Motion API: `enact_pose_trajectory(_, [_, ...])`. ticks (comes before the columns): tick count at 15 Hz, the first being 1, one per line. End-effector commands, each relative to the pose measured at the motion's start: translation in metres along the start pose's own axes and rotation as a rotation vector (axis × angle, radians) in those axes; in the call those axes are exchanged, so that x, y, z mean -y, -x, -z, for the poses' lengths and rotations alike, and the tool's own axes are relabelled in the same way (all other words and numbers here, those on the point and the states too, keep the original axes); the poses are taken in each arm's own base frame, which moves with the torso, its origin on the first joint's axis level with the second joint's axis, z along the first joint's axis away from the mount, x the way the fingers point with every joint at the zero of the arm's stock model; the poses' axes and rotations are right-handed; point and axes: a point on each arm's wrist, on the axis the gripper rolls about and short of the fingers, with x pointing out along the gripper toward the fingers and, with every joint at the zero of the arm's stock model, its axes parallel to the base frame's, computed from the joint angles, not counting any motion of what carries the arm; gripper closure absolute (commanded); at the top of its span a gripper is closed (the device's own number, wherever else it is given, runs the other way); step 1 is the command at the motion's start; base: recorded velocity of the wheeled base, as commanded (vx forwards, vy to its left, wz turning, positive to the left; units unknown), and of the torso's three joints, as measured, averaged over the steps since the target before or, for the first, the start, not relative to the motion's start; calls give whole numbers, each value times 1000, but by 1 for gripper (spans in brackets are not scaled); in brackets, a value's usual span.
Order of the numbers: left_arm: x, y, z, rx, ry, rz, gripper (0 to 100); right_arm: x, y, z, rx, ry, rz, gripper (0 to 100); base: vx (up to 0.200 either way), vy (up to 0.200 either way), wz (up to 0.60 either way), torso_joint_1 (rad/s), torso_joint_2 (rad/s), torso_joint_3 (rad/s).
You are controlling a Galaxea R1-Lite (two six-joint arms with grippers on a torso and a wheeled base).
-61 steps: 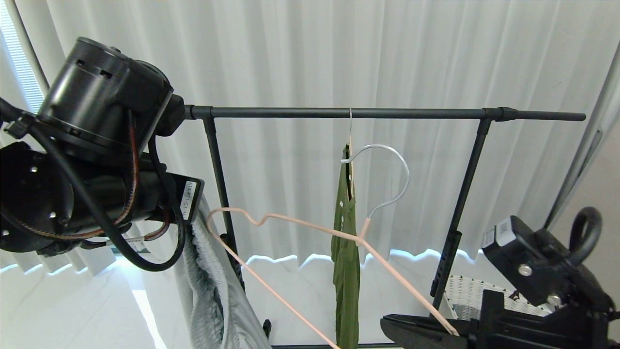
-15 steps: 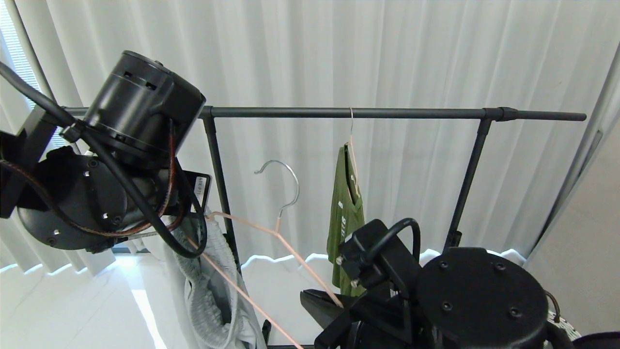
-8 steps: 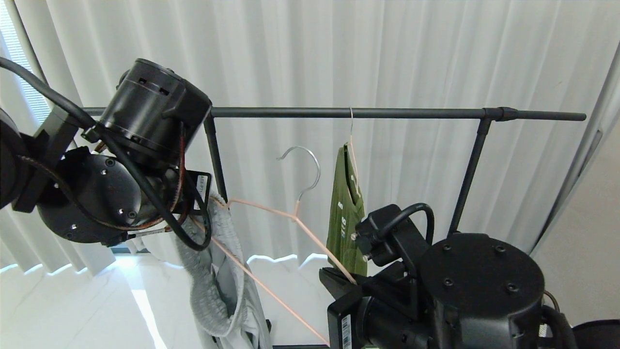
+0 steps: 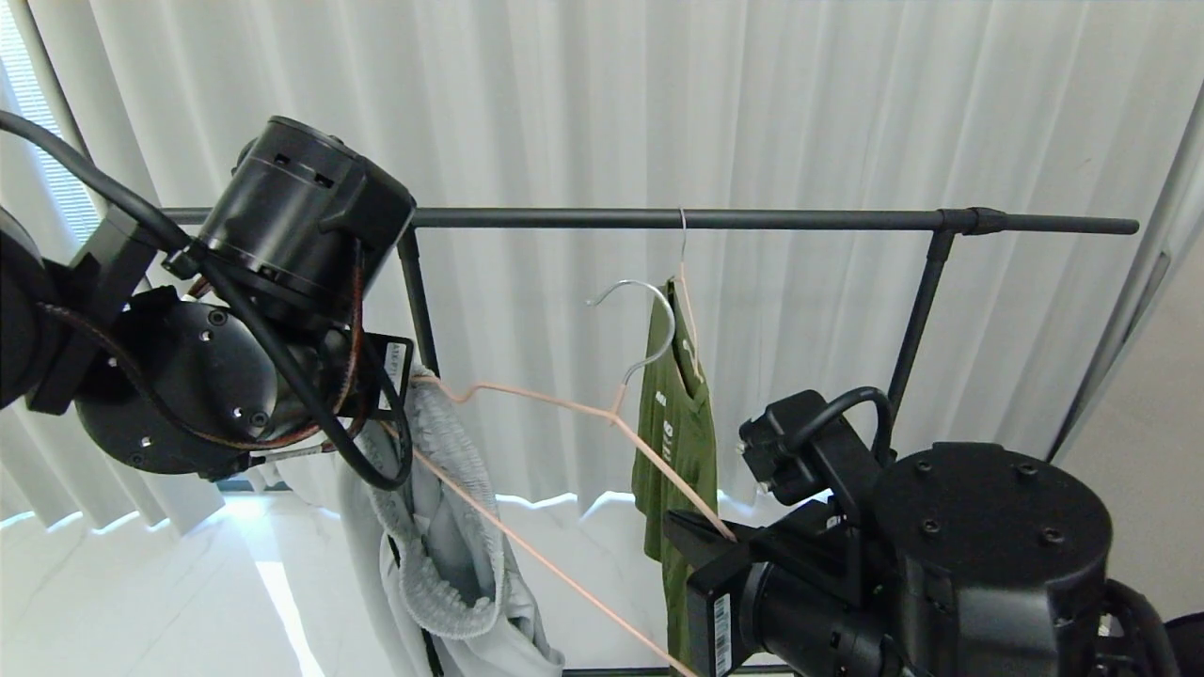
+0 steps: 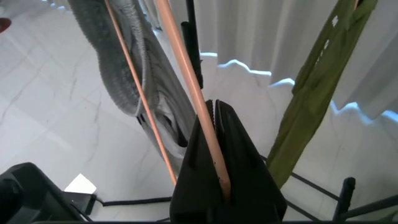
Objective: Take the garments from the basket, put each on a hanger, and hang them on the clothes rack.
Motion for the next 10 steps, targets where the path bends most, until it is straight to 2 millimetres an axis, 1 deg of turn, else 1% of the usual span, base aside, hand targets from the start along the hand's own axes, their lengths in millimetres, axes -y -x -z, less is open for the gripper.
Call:
enact_pose_trajectory(1, [6, 7, 2, 13, -13, 31, 100, -2, -4, 1, -4, 2, -3, 100, 0, 0, 0, 0, 0, 0])
enact_pose_trajectory(2, [8, 9, 2, 16, -17, 38, 100, -3, -7, 2, -7, 3, 0, 100, 0, 0, 0, 0, 0, 0])
enact_pose_trajectory(5, [11, 14, 3, 24, 10, 60, 100, -16, -30, 1, -3, 4, -14, 100, 0, 0, 0, 0, 0, 0])
enact_pose_trajectory(8, [16, 21, 4, 37, 10, 90, 100, -27, -44, 5, -10, 9, -29, 100, 0, 0, 0, 0, 0, 0])
enact_pose_trajectory(10, [18, 35, 6, 63, 8, 138, 100, -32, -56, 6, -10, 2, -53, 100, 0, 0, 0, 0, 0, 0])
